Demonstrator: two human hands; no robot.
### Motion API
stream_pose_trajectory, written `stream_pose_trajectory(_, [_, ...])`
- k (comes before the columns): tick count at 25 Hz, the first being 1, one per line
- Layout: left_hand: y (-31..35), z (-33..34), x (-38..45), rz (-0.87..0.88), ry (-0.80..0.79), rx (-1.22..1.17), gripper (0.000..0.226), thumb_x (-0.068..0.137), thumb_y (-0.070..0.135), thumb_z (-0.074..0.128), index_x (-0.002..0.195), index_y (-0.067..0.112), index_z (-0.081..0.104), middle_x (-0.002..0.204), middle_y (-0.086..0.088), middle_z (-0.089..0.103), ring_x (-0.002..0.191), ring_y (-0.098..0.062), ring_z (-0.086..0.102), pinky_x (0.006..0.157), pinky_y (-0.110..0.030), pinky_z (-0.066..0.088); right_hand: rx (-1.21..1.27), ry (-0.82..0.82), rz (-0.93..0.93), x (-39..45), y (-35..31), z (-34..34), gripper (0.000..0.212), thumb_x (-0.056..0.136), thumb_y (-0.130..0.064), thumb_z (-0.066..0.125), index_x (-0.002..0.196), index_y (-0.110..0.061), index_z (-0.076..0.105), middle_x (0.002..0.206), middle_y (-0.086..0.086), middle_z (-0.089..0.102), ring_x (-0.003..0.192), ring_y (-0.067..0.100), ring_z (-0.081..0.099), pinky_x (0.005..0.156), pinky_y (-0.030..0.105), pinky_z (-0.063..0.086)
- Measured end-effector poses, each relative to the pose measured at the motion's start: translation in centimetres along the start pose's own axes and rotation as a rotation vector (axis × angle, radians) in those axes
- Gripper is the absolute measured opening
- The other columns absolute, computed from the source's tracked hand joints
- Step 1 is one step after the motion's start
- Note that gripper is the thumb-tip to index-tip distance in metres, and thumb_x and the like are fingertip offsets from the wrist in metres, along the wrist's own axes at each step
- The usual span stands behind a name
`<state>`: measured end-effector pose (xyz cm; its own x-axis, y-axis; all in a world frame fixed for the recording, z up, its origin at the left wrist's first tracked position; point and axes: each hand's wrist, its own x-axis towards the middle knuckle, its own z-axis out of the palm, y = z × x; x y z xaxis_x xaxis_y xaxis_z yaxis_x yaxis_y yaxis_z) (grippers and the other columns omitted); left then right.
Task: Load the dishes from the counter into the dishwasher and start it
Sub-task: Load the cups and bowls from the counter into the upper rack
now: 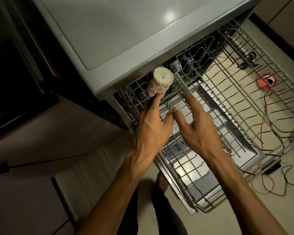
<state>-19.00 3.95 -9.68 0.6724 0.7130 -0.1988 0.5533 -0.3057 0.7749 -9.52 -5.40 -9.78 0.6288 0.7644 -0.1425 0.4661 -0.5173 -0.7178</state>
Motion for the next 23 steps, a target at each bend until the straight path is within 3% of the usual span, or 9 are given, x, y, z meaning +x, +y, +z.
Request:
stream_pose_trajectory(3, [1.3,-1.4,-2.0,-0.052,-0.020,0.000,0.062,0.096,0.034,0.057,0.151,0.023,0.030,0.154,0.000,0.038,0.141,-0.015,0.031,0.101,-0.015,0.022,-0.038,-0.026,-0.018,-1.7,-1.2,-0.3,0.056,0.102,-0.047,0.041,0.150,-0.020,0.032,0.154,0.000,0.037,0.106,0.032,0.065,0.105,0.039,0.043])
stream_pose_trajectory(9, [3.5,-4.6,-5.5,-0.070,0.050,-0.005,0.056,0.097,0.027,0.058,0.148,0.022,0.036,0.152,0.002,0.040,0.130,0.001,0.026,0.090,0.010,0.010,-0.034,-0.029,-0.058,-3.8,-4.6,-2.4,0.056,0.103,-0.047,0.034,0.151,-0.019,0.031,0.155,0.002,0.036,0.138,0.018,0.041,0.112,0.042,0.037])
stream_pose_trajectory(18, [5.9,-9.0,-9.5,-0.115,0.180,-0.071,0.053,0.094,0.024,0.062,0.143,0.016,0.045,0.147,0.001,0.048,0.137,-0.008,0.040,0.106,-0.011,0.028,0.030,-0.099,-0.106,-6.6,-9.9,-4.4,0.059,0.102,-0.052,0.033,0.151,-0.019,0.032,0.155,0.000,0.037,0.142,0.014,0.035,0.113,0.044,0.037])
stream_pose_trajectory(20, [6.5,-9.9,-10.5,-0.116,0.220,-0.075,0.052,0.094,0.024,0.063,0.142,0.014,0.047,0.145,0.000,0.050,0.135,-0.009,0.041,0.104,-0.008,0.028,0.041,-0.112,-0.114,-7.5,-11.3,-5.0,0.056,0.103,-0.048,0.037,0.151,-0.019,0.033,0.154,-0.001,0.037,0.142,0.012,0.034,0.115,0.040,0.035])
stream_pose_trajectory(23, [7.2,-11.0,-11.7,-0.145,0.258,-0.082,0.052,0.093,0.026,0.063,0.142,0.016,0.047,0.146,0.001,0.050,0.136,-0.012,0.042,0.107,-0.019,0.032,0.054,-0.127,-0.139,-8.4,-13.1,-5.9,0.054,0.103,-0.044,0.039,0.151,-0.018,0.033,0.154,-0.002,0.037,0.143,0.009,0.031,0.116,0.034,0.032])
